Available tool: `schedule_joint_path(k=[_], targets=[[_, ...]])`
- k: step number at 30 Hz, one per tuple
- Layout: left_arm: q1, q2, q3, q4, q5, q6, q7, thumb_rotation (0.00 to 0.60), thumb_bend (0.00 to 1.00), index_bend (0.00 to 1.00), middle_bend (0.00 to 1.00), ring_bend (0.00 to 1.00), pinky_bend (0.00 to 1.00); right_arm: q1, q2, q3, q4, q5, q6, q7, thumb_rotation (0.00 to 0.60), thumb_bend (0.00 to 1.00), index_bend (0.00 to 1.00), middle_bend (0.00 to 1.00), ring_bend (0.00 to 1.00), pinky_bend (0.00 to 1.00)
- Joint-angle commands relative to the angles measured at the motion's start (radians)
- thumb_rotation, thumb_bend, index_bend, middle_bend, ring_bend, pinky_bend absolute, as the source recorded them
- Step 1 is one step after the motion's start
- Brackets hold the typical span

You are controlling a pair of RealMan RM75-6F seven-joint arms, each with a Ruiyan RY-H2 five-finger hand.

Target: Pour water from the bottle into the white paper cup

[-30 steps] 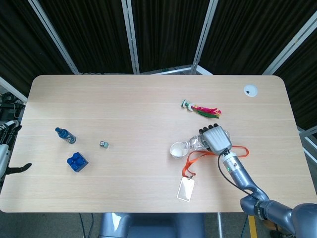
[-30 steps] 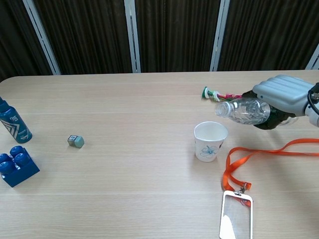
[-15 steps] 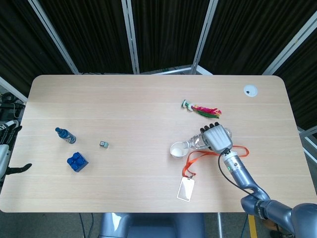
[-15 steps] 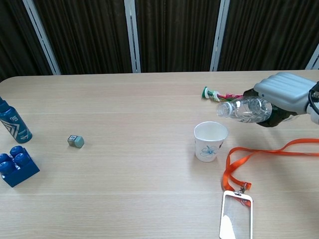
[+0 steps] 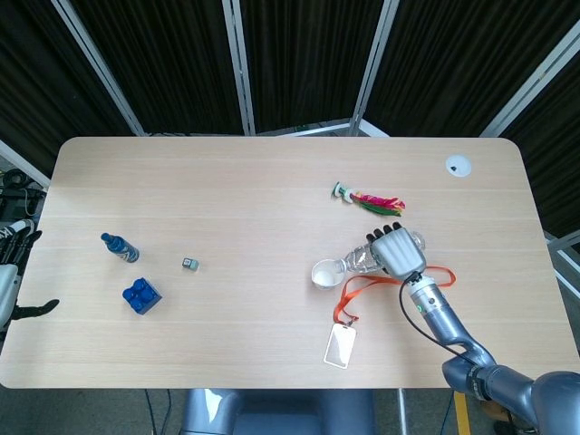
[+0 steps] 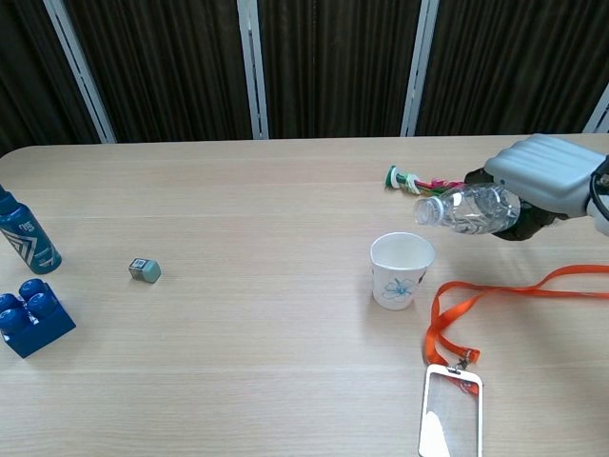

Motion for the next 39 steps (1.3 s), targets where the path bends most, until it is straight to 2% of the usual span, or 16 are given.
schedule_joint_path(k=[1,39], targets=[[0.000,0.000,0.000,0.000,0.000,0.000,0.000,0.600,0.04,0.00,0.00,0.00,0.00,0.001,-0.001,-0.002,0.006,-0.006,0.006,-0.012,0.600,0.74,0.46,0.59,0.54,0.48],[-0.002,0.002,0.003,-0.003,-0.003,-0.006,0.000,0.600,0.04,0.00,0.00,0.00,0.00,0.000,-0.009,-0.005,0.039,-0.021,0.028,-0.068,0.600,0.74,0.46,0.59,0.55,0.48]])
